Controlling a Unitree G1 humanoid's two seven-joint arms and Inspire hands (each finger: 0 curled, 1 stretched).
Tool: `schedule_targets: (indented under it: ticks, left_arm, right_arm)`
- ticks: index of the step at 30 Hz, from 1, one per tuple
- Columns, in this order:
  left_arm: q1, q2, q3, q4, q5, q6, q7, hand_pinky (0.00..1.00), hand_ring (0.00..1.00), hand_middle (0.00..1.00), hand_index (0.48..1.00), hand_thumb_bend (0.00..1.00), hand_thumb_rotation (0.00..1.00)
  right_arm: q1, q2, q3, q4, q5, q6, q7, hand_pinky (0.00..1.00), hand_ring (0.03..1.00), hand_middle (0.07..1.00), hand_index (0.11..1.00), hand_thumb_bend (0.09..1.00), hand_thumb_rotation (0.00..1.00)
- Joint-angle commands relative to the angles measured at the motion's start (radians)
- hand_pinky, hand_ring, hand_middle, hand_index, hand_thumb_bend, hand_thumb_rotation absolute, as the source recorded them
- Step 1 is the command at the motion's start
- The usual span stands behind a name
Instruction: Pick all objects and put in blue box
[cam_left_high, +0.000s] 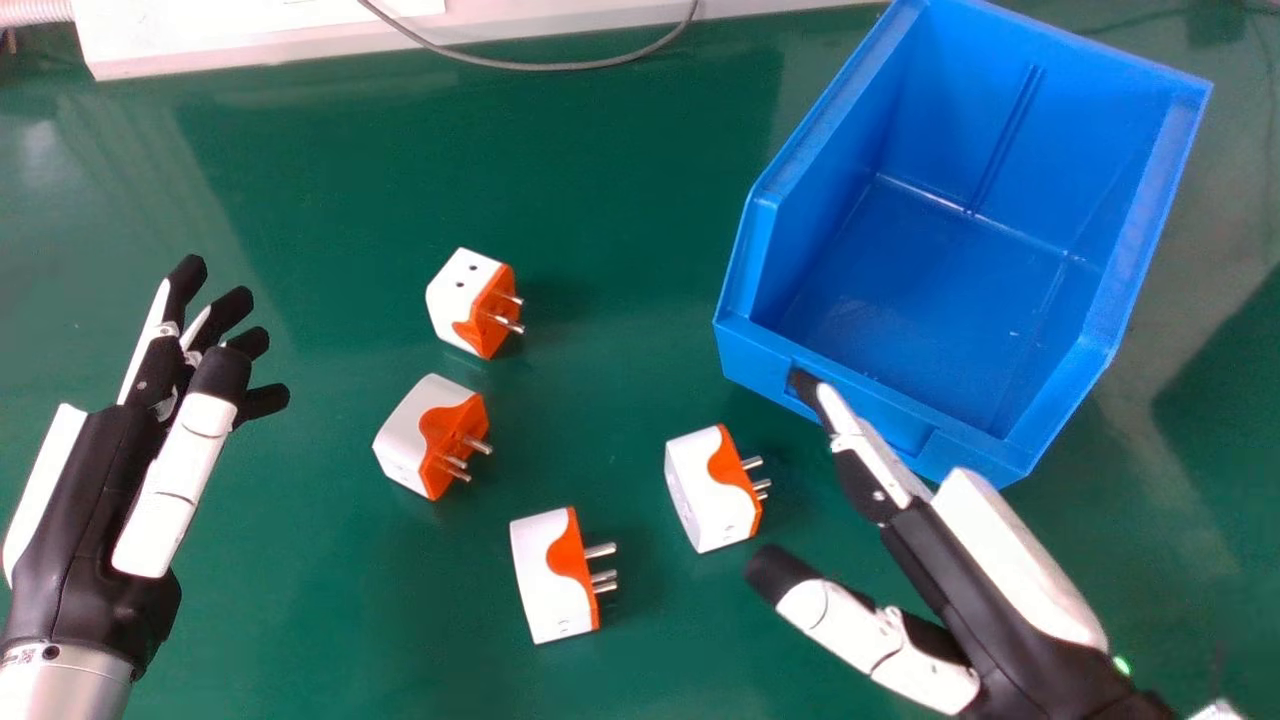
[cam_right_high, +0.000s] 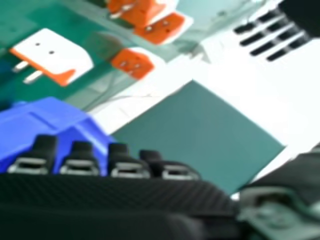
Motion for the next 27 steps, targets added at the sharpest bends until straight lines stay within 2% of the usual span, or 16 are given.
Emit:
schedule_targets:
  ticks: [1, 7, 11, 16, 21, 27]
  left_arm:
    - [-0.005, 0.01, 0.005, -0.01, -0.016, -0.003, -0.008, 0.82, 0.92, 0.96, 0.995, 0.83, 0.87]
    - [-0.013, 0.016, 0.004, -0.014, -0.003, 0.007, -0.002, 0.82, 0.92, 0.96, 0.995, 0.83, 0.87]
    - [-0.022, 0.021, 0.005, -0.008, 0.004, 0.014, 0.003, 0.83, 0.92, 0.96, 0.993, 0.82, 0.87]
    - [-0.034, 0.026, 0.004, -0.002, 0.015, 0.02, 0.009, 0.83, 0.92, 0.95, 0.991, 0.82, 0.87]
    - [-0.047, 0.029, 0.006, 0.009, 0.017, 0.022, 0.009, 0.83, 0.92, 0.95, 0.99, 0.81, 0.86]
    - [-0.059, 0.034, 0.007, 0.024, 0.019, 0.022, 0.008, 0.82, 0.92, 0.95, 0.989, 0.81, 0.86]
  right_arm:
    - [-0.022, -0.016, 0.002, -0.035, -0.016, -0.013, 0.002, 0.94, 0.999, 1.0, 0.996, 0.466, 1.0]
    - [-0.082, -0.046, 0.011, -0.09, -0.131, 0.026, 0.033, 0.93, 1.0, 1.0, 0.996, 0.458, 0.95]
    - [-0.152, -0.077, 0.017, -0.099, -0.207, 0.017, 0.051, 0.91, 0.981, 0.995, 0.966, 0.457, 0.74]
    - [-0.252, -0.117, 0.03, -0.085, -0.275, 0.021, 0.094, 0.88, 0.962, 0.977, 0.934, 0.457, 0.56]
    - [-0.366, -0.157, 0.045, -0.077, -0.324, 0.035, 0.174, 0.88, 0.953, 0.971, 0.926, 0.467, 0.5]
    - [-0.483, -0.169, 0.079, -0.053, -0.326, 0.074, 0.287, 0.87, 0.947, 0.965, 0.922, 0.485, 0.44]
